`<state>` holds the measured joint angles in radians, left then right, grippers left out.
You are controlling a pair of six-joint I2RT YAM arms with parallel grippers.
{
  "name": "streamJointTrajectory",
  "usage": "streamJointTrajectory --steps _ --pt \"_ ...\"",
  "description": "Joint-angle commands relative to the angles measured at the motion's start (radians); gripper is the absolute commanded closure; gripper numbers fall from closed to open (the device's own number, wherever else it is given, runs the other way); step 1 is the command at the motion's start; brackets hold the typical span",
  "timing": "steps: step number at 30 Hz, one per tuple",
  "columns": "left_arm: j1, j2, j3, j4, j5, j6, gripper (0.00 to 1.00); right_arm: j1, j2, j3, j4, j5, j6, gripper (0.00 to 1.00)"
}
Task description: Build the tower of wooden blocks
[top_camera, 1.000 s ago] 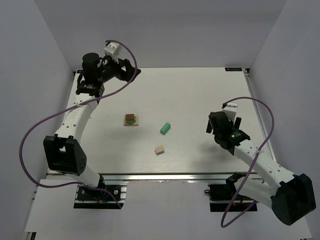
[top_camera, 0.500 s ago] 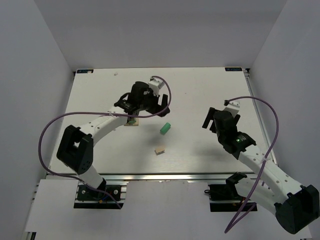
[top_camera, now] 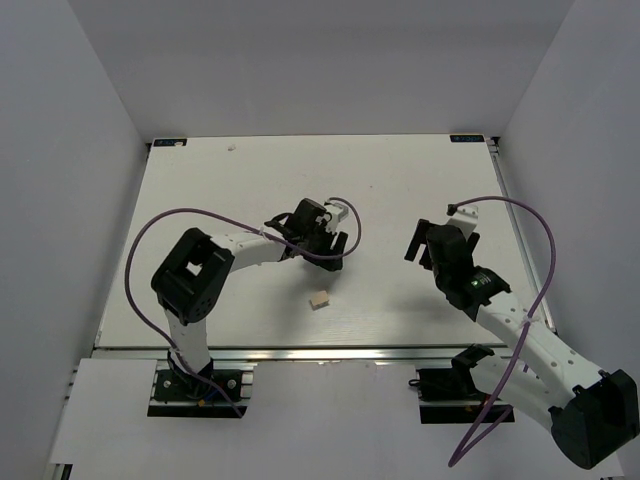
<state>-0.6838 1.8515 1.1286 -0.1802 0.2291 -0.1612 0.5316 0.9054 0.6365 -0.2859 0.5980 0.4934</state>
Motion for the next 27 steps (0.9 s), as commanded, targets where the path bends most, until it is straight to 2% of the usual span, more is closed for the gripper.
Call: streamJointTrajectory --steps 1,2,3,5,6,8,10,18,22,27 --pt "-0.006 -0.002 0.019 0.025 -0.026 -0.001 0.25 0.001 -0.02 -0.014 0.045 0.0 -0.006 0.11" --pt "-0.006 0.006 0.025 0.022 -0.03 -0.003 0.27 0.002 -0.019 -0.015 0.054 -0.009 -0.007 0.11" --pt "-0.006 0.011 0.028 0.021 -0.03 -0.004 0.35 0.001 -0.017 -0.018 0.057 -0.012 -0.01 0.11" --pt "-0.008 0.026 0.028 0.024 -0.017 -0.003 0.44 0.001 -0.013 -0.017 0.06 -0.015 -0.01 0.11" --pt "-0.008 0.025 0.025 0.028 -0.007 -0.001 0.53 0.001 -0.011 -0.018 0.06 -0.018 -0.01 0.11" --pt "-0.008 0.023 0.019 0.034 -0.005 -0.001 0.62 0.001 -0.007 -0.021 0.065 -0.02 -0.015 0.11" --pt "-0.008 0.014 0.011 0.059 -0.011 0.008 0.78 0.001 -0.007 -0.023 0.071 -0.026 -0.019 0.11" --pt "-0.008 -0.053 -0.023 0.156 0.029 -0.014 0.91 0.001 -0.033 -0.041 0.125 -0.128 -0.059 0.11" --pt "-0.008 -0.181 -0.162 0.44 0.046 -0.11 0.92 0.001 -0.094 -0.087 0.265 -0.311 -0.099 0.11" --pt "-0.008 -0.316 -0.262 0.663 -0.033 -0.266 0.93 0.001 -0.167 -0.153 0.43 -0.466 -0.069 0.11"
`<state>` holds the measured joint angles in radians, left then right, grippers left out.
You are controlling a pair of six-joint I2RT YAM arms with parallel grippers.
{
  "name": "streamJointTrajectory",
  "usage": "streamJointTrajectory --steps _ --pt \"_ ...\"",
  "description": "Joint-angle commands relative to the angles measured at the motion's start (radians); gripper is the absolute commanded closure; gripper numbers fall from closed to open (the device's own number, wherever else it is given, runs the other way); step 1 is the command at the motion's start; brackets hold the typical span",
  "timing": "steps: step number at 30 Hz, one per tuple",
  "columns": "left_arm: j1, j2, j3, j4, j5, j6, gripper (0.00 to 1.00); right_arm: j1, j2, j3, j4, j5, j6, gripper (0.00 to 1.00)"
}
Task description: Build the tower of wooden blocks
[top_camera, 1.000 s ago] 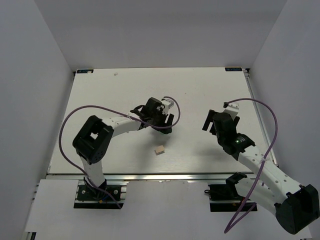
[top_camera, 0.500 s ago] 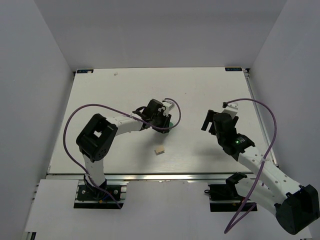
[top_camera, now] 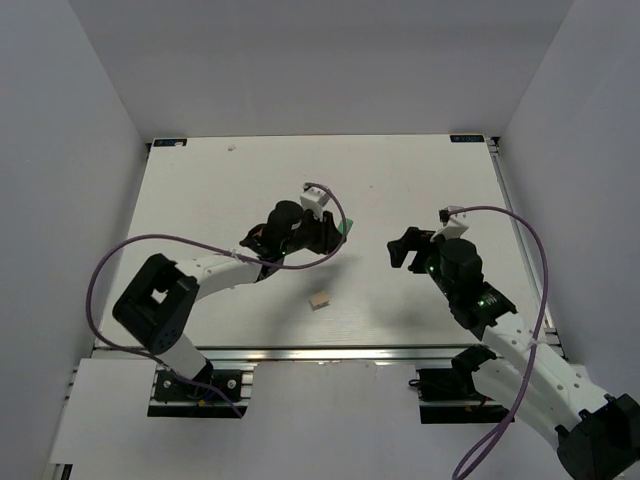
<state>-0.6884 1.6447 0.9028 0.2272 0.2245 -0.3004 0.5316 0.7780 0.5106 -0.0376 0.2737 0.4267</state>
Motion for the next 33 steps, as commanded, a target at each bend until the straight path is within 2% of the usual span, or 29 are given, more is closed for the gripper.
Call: streamJointTrajectory --steps 1,2,7,11,16,21,33 --pt "-0.003 -0.129 -0.068 0.388 -0.016 -0.152 0.96 0.002 -0.057 -0.04 0.212 -0.162 0.004 0.11" --pt "-0.003 -0.16 -0.126 0.449 -0.004 -0.173 0.96 0.001 -0.063 -0.05 0.27 -0.2 0.02 0.13" --pt "-0.003 -0.177 -0.192 0.694 0.163 -0.278 0.99 0.002 -0.08 -0.109 0.461 -0.417 0.061 0.16" --pt "-0.003 -0.151 -0.242 0.857 0.232 -0.351 1.0 0.002 -0.091 -0.162 0.619 -0.443 0.144 0.17" --pt "-0.005 -0.135 -0.199 0.851 0.286 -0.353 1.0 0.002 -0.103 -0.198 0.731 -0.406 0.184 0.22" --pt "-0.008 -0.143 -0.185 0.819 0.273 -0.321 1.0 0.002 -0.057 -0.207 0.831 -0.349 0.236 0.25" --pt "-0.039 -0.149 -0.14 0.761 0.256 -0.264 1.0 0.005 0.096 -0.129 0.938 -0.412 0.302 0.3"
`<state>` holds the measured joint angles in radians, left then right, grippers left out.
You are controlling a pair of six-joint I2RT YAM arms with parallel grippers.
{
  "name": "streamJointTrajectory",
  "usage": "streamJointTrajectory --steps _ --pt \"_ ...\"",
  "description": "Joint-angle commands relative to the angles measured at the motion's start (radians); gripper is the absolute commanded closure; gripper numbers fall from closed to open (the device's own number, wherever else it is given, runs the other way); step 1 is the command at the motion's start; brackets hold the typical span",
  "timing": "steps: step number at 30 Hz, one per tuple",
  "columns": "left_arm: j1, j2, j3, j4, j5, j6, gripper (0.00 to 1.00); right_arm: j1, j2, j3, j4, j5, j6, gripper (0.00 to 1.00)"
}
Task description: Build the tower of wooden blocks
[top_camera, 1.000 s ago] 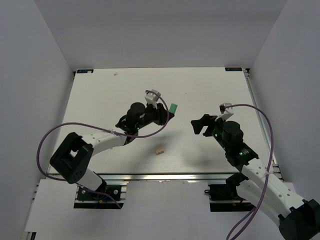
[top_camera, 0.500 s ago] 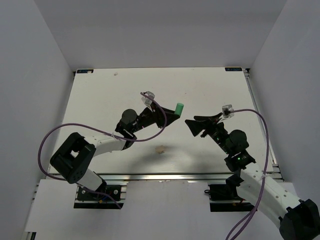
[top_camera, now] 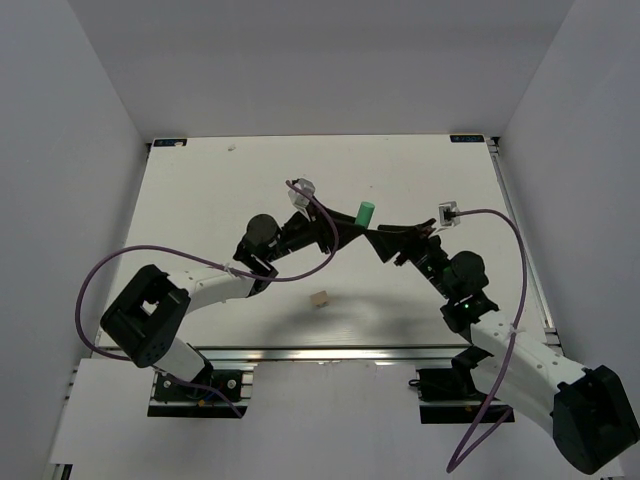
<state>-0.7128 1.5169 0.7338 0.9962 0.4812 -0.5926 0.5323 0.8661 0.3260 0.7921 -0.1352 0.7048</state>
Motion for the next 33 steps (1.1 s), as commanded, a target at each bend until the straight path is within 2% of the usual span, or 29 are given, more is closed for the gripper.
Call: streamJointTrajectory --steps 1,5,9,15,27,29,33 --pt "-0.016 -0.021 0.027 -0.01 -0.004 0.03 1.0 0.006 0.01 0.058 0.116 -0.003 0.027 0.3" --pt "-0.019 -0.023 0.013 0.007 -0.001 0.03 1.0 0.006 -0.007 0.067 0.147 0.0 0.027 0.31" --pt "-0.024 -0.029 0.015 0.012 0.004 0.03 1.0 0.006 -0.009 0.074 0.15 -0.004 0.03 0.38" --pt "-0.025 -0.034 0.018 0.015 0.0 0.042 1.0 0.008 0.057 0.11 0.153 -0.064 0.044 0.43" --pt "-0.027 -0.023 0.027 0.104 -0.018 -0.009 1.0 0.015 0.07 0.099 0.164 -0.083 0.056 0.45" --pt "-0.03 -0.015 0.035 0.119 -0.007 -0.015 1.0 0.015 0.07 0.097 0.165 -0.083 0.056 0.48" --pt "-0.036 -0.006 0.042 0.113 -0.004 -0.015 1.0 0.017 0.073 0.1 0.168 -0.087 0.036 0.68"
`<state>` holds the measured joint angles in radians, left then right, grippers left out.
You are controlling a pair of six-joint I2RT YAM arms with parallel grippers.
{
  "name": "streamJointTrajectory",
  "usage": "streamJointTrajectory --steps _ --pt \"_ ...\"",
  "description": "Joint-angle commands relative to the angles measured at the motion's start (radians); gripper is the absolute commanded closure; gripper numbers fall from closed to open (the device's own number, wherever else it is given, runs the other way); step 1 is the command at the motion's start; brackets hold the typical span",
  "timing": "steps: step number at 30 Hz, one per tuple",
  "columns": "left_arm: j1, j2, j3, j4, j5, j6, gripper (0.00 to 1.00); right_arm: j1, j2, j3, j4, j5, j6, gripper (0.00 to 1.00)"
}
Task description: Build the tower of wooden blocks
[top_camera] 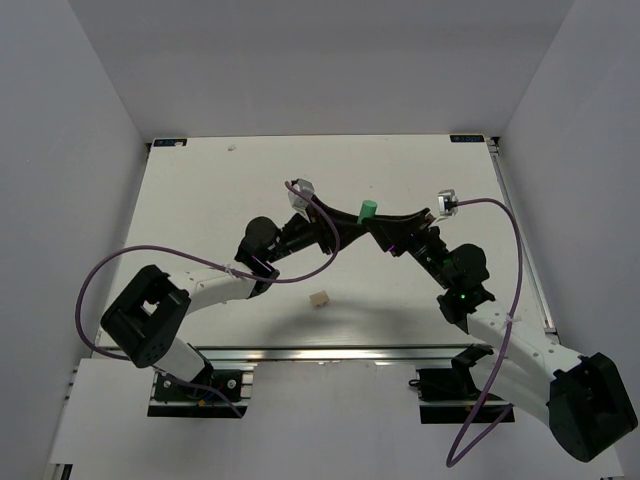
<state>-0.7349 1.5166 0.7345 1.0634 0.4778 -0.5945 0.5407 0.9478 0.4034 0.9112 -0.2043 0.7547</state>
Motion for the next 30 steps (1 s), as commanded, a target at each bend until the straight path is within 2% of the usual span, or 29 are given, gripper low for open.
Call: streamJointTrajectory --steps 1,3,5,6,7,8,14,15,20,22,25,27,30 --pt "-0.017 -0.006 0.043 0.038 0.001 -0.008 1.0 0.008 -0.009 0.026 0.049 -0.017 -0.017 0.71" --pt "-0.021 -0.016 0.051 -0.009 -0.008 0.019 0.81 0.008 -0.006 0.032 0.04 -0.018 -0.032 0.8" --pt "-0.027 -0.029 0.055 -0.086 -0.022 0.077 0.62 0.008 -0.006 0.048 0.012 -0.015 -0.06 0.84" --pt "-0.029 -0.038 0.057 -0.109 -0.027 0.096 0.55 0.007 -0.006 0.051 0.008 -0.012 -0.069 0.93" --pt "-0.034 -0.053 0.059 -0.134 -0.03 0.117 0.48 0.008 -0.006 0.054 0.006 -0.012 -0.084 0.98" --pt "-0.034 -0.059 0.063 -0.175 -0.028 0.152 0.36 0.008 -0.006 0.061 0.002 -0.006 -0.09 1.0" --pt "-0.041 -0.085 0.121 -0.408 -0.008 0.269 0.23 0.008 -0.012 0.087 -0.027 -0.001 -0.133 1.0" --pt "-0.041 -0.093 0.12 -0.424 0.001 0.283 0.02 0.008 -0.015 0.095 -0.037 -0.001 -0.141 1.0" --pt "-0.041 -0.177 0.131 -0.623 -0.102 0.421 0.02 0.008 -0.05 0.133 -0.159 0.003 -0.253 1.0" --pt "-0.041 -0.206 0.152 -0.705 -0.116 0.479 0.02 0.008 -0.073 0.159 -0.256 0.02 -0.313 1.0" --pt "-0.041 -0.263 0.172 -0.791 -0.192 0.512 0.02 0.008 -0.104 0.213 -0.449 -0.004 -0.51 1.0" --pt "-0.041 -0.301 0.198 -0.859 -0.34 0.474 0.02 0.008 -0.133 0.206 -0.536 -0.03 -0.647 1.0" --pt "-0.041 -0.329 0.256 -0.94 -0.38 0.467 0.02 0.007 -0.149 0.187 -0.583 -0.072 -0.745 1.0"
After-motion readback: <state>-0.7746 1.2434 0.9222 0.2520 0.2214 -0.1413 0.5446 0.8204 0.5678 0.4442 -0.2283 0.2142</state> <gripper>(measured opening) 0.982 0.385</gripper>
